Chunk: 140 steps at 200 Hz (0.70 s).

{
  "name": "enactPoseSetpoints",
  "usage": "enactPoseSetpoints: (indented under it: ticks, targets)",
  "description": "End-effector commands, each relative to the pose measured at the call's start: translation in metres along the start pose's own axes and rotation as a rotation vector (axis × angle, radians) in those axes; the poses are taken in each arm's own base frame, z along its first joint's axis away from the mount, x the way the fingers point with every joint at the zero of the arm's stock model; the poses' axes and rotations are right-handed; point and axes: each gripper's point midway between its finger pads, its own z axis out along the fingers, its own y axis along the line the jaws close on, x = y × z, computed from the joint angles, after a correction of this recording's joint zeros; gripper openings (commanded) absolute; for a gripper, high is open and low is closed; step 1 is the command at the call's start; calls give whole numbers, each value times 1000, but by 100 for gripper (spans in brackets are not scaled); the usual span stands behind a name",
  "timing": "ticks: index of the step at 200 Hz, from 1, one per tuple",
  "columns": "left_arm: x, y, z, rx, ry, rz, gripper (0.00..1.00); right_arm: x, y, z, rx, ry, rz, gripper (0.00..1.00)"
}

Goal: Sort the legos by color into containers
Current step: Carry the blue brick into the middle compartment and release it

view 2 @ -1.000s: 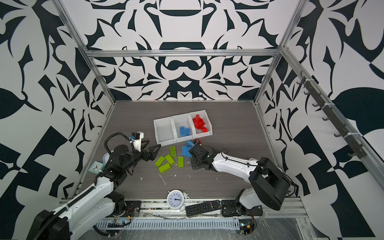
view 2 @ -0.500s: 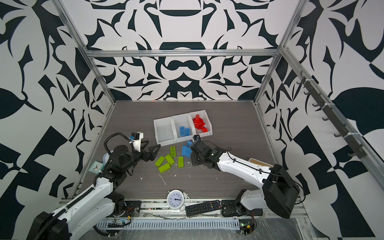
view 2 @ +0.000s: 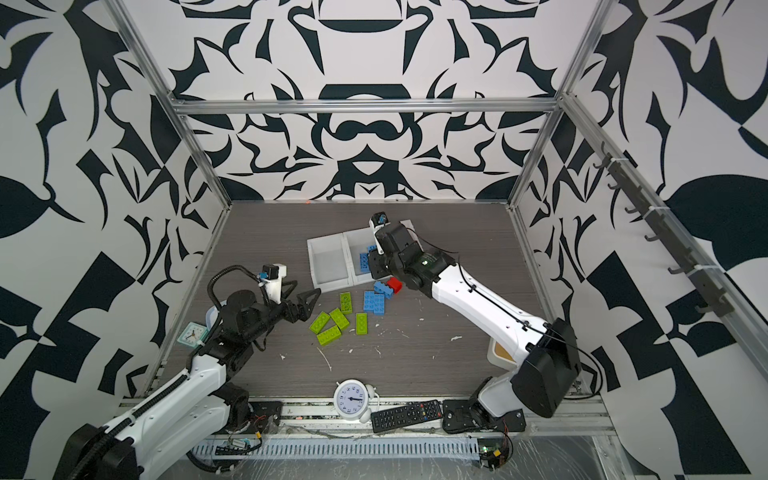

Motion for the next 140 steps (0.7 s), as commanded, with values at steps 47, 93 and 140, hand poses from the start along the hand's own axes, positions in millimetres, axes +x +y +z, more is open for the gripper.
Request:
enactPoseSetpoints:
  ticks: [47, 93, 140]
  targets:
    - [-8, 0, -3, -15, -23, -2, 100, -21, 3, 53, 57, 25, -55, 21]
    - [-8, 0, -3, -15, -24, -3, 100, -19, 1, 86, 93, 33, -59, 21]
    - [-8, 0, -4, -18, -25, -3, 100, -8, 1, 119, 98, 55, -56, 22]
